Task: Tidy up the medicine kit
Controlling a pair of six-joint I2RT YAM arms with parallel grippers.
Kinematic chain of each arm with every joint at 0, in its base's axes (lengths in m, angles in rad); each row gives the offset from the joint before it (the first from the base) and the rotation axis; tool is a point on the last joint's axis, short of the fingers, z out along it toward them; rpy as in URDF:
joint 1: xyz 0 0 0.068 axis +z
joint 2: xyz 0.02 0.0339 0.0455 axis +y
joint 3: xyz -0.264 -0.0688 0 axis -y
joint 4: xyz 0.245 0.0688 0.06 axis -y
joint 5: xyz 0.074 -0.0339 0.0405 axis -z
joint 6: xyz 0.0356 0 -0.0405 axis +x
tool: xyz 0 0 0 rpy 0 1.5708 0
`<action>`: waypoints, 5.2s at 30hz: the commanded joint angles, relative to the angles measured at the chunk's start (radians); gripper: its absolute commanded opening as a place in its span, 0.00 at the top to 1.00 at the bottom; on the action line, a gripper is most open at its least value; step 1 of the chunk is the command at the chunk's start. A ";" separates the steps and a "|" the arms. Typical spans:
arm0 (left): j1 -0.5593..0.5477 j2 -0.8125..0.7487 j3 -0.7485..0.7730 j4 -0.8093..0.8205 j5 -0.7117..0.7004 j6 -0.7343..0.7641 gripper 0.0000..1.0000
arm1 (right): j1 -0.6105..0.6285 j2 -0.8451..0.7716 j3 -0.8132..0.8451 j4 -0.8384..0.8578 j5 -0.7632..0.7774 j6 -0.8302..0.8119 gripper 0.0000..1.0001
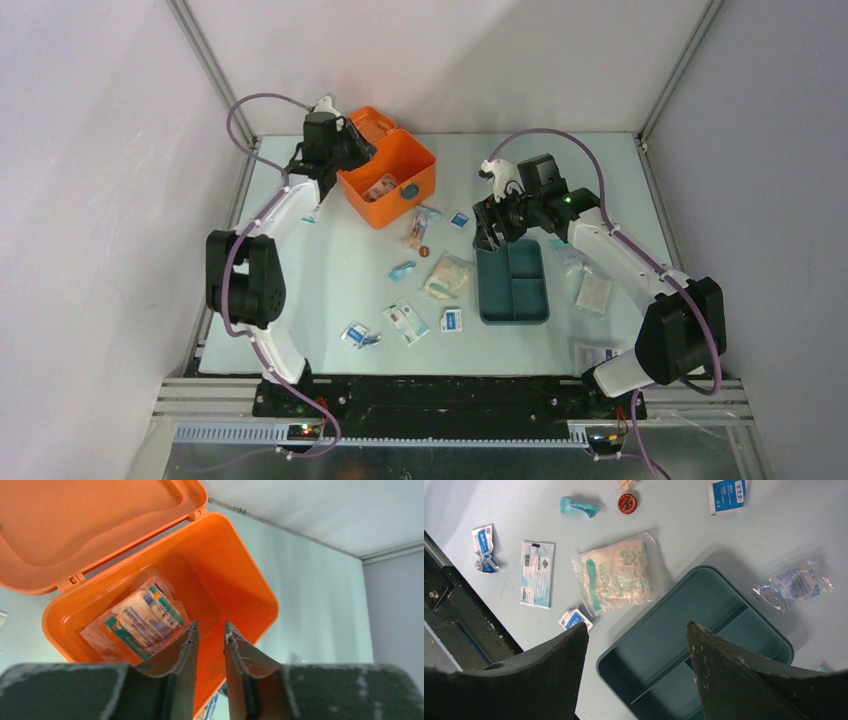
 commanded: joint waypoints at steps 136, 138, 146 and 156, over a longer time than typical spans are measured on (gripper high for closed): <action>-0.240 -0.076 0.035 -0.154 -0.271 1.439 1.00 | -0.143 -0.275 0.093 -0.204 -0.188 -0.301 0.45; -0.240 -0.067 0.014 -0.156 -0.274 1.443 1.00 | -0.142 -0.266 0.093 -0.204 -0.188 -0.301 0.45; -0.240 0.009 -0.018 -0.155 -0.315 1.441 1.00 | -0.142 -0.248 0.092 -0.189 -0.186 -0.297 0.45; -0.232 0.105 -0.012 -0.149 -0.311 1.448 1.00 | -0.144 -0.250 0.083 -0.202 -0.169 -0.304 0.45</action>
